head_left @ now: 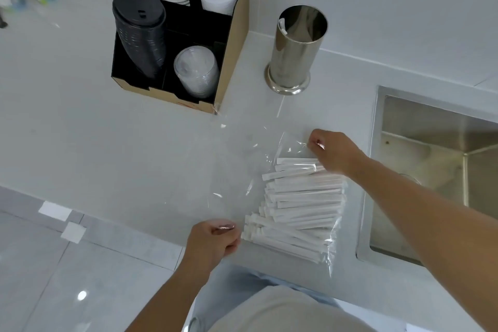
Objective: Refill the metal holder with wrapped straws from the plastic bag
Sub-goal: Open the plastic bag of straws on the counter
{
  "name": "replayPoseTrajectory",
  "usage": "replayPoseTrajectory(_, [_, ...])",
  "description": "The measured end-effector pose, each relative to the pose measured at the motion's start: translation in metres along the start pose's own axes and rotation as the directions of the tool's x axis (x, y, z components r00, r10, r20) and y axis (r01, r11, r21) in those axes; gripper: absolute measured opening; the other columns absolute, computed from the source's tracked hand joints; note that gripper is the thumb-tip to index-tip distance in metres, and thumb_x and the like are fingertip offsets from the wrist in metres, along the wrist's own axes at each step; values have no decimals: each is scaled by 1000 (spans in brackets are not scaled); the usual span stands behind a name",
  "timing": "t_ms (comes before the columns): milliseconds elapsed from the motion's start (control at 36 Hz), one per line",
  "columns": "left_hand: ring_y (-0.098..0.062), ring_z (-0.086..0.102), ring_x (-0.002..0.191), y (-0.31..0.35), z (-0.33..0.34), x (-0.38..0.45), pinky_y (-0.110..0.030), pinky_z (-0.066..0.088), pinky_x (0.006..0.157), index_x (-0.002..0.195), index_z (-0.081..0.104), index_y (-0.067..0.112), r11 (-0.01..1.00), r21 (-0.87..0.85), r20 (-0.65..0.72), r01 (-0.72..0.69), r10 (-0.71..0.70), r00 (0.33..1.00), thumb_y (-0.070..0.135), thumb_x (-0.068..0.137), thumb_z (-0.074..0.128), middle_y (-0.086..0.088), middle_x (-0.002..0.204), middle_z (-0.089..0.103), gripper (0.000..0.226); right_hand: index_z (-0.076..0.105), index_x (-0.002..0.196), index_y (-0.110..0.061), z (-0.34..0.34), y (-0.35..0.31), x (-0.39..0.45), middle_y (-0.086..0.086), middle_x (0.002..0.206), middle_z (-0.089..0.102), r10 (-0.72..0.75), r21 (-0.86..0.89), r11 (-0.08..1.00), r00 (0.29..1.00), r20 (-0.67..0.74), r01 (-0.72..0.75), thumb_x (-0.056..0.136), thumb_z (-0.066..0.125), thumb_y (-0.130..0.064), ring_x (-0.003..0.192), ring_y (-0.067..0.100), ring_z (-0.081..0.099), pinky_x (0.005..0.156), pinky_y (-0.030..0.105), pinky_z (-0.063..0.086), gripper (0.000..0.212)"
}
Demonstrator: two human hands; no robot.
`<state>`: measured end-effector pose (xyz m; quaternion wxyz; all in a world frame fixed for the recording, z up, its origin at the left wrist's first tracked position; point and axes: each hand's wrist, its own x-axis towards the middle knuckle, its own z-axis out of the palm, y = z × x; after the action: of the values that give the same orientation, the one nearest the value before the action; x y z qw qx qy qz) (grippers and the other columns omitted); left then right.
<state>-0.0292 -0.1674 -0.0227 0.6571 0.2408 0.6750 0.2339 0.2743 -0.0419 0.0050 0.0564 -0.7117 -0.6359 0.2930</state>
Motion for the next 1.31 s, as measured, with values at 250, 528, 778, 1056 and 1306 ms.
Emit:
replayPoseTrajectory(250, [-20,67,69,-2,12,2,-20,57,61,91,70,-1,996,-85,-47,-42,38,998,0,86,68,-13,69,69,5,51,87,-19,-33,0,-31,-5,53,46,-178,22,984,983,-43,179,100,47,-22,46,12,39,47,22,34,14])
replayPoseTrajectory(528, [-21,59,66,12,25,14,-27,60,65,87,64,-3,992,-73,86,-99,106,991,5,90,64,-13,68,62,9,55,91,-17,-72,-6,-53,-8,49,44,-291,-33,957,947,-137,289,99,50,-24,47,14,43,49,29,38,12])
replayPoseTrajectory(778, [-22,67,78,33,32,27,-25,60,68,85,64,2,984,-77,146,-159,169,975,5,93,59,-7,75,71,10,56,91,-17,-112,-34,-79,-5,50,47,-375,-110,927,905,-200,360,100,50,-26,44,12,40,47,26,35,14])
replayPoseTrajectory(1056, [-23,74,83,95,45,40,-28,60,70,87,63,8,911,-363,265,-194,301,916,7,89,62,-10,82,74,3,54,82,-17,-191,-87,-99,-9,43,38,-475,-100,878,832,-286,467,98,54,-17,45,14,35,46,15,29,16])
replayPoseTrajectory(1306, [-28,70,103,160,88,20,-39,59,79,92,68,17,690,-718,304,-93,430,850,30,86,65,-4,101,74,14,57,79,-16,-250,-133,-114,-10,41,39,-506,-77,847,755,-416,526,98,52,-22,40,12,33,44,14,31,20])
